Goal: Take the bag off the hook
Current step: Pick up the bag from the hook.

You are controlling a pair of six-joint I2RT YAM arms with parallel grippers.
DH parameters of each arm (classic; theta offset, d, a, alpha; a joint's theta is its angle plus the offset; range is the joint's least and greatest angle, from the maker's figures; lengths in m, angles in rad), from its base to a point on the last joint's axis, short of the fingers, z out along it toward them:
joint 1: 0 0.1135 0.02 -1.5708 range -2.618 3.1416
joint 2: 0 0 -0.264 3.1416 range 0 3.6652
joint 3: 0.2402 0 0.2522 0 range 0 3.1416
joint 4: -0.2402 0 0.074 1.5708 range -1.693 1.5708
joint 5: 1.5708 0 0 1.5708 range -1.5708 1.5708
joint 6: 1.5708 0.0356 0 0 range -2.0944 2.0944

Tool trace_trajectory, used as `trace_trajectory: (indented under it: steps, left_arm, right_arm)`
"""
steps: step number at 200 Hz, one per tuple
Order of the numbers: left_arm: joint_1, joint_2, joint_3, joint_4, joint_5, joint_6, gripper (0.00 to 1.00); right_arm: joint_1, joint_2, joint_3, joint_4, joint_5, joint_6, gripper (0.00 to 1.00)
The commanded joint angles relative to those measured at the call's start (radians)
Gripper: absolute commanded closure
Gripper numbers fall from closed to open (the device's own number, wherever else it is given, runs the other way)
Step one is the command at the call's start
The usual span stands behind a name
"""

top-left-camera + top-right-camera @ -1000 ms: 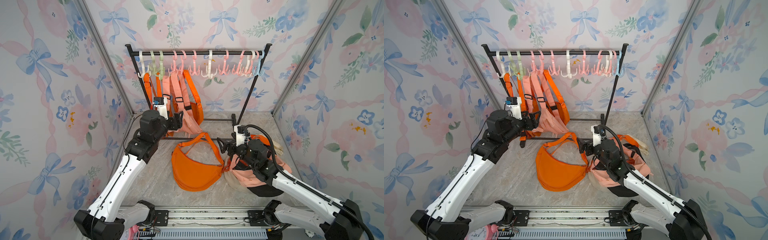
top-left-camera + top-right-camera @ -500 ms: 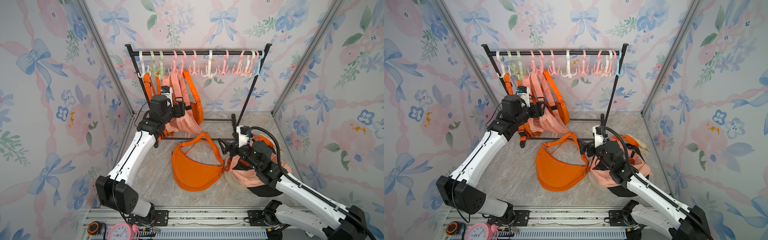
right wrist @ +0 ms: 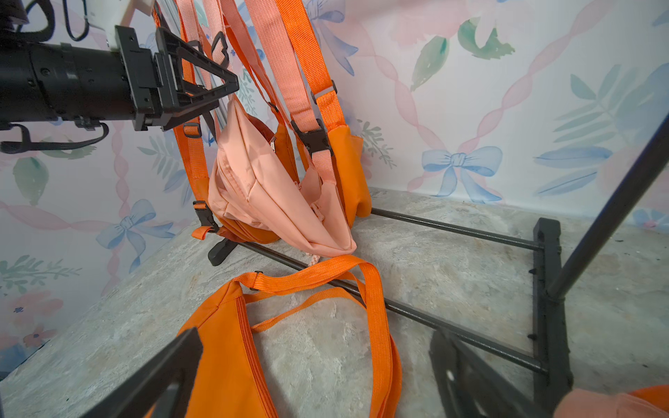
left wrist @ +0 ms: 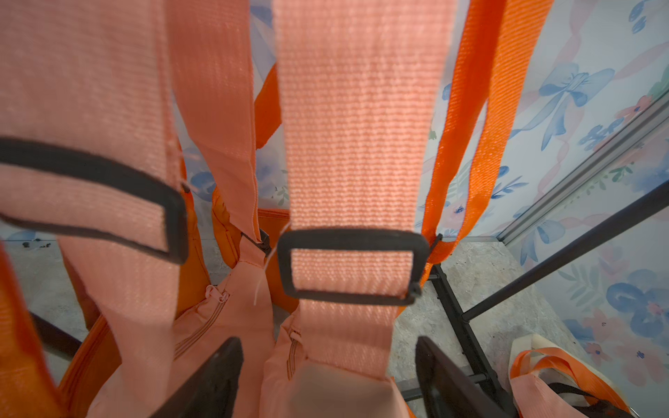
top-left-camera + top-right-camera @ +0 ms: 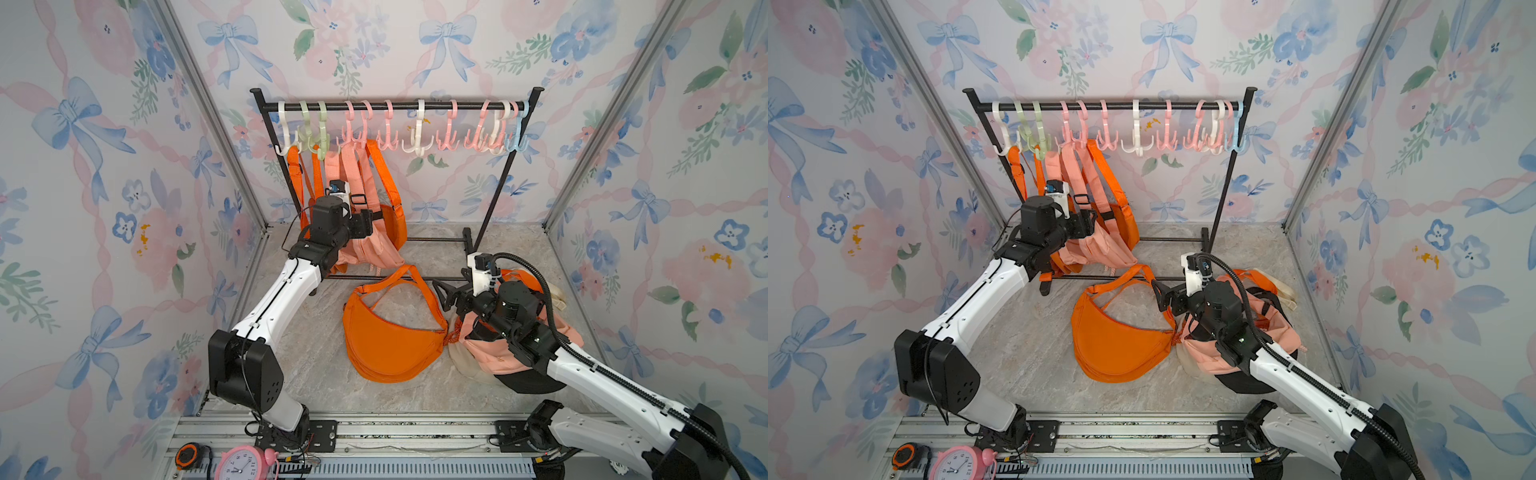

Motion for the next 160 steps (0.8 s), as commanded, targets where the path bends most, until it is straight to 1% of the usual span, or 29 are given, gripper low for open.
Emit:
trace_trajectory:
  steps: [1, 34, 77, 109, 119, 133, 160]
  left_arm:
    - [0.005, 0.025, 0.083, 0.036, -0.019, 0.029, 0.22]
    - [0.016, 0.077, 0.208, 0.003, -0.026, 0.039, 0.24]
    - [0.029, 0.134, 0.343, -0.023, 0.009, 0.035, 0.31]
    - [0.041, 0.199, 0.458, -0.079, 0.030, 0.040, 0.42]
    - [0.043, 0.216, 0.482, -0.095, 0.038, 0.039, 0.43]
    - [0.045, 0.226, 0.492, -0.102, 0.043, 0.039, 0.45]
    - [0.046, 0.229, 0.481, -0.102, 0.047, 0.038, 0.59]
  right_arm:
    - [0.005, 0.005, -0.008, 0.004, -0.012, -0.012, 0.00]
    - [0.006, 0.005, -0.011, 0.003, -0.012, -0.010, 0.00]
    - [0.002, 0.008, -0.015, 0.004, -0.015, -0.010, 0.00]
    - [0.003, 0.008, -0.015, 0.004, -0.019, -0.010, 0.00]
    - [0.003, 0.006, -0.015, 0.004, -0.020, -0.010, 0.00]
    - [0.003, 0.003, -0.017, 0.002, -0.020, -0.011, 0.00]
    - [0.001, 0.002, -0.017, 0.004, -0.020, -0.014, 0.00]
